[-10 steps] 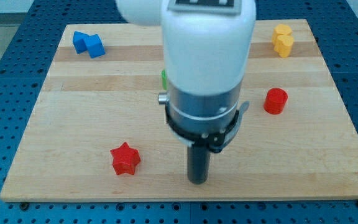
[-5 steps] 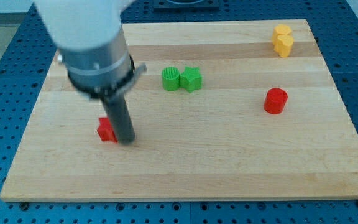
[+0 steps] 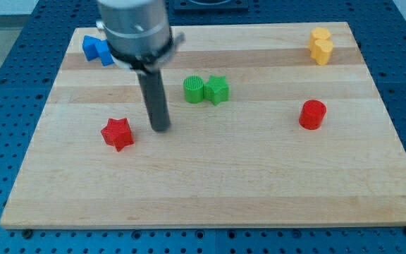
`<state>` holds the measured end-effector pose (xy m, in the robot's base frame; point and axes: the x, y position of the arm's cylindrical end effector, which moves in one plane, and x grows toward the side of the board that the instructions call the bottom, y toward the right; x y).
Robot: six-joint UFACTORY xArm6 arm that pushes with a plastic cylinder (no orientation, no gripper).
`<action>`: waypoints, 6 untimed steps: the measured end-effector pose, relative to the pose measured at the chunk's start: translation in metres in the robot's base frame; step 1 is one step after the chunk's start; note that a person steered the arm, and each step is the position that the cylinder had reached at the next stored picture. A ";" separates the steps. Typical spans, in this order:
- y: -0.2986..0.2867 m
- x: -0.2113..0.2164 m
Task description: Move the red star towards center left
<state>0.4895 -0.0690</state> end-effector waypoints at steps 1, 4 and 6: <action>-0.002 0.079; -0.112 0.033; -0.079 0.036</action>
<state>0.5255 -0.1477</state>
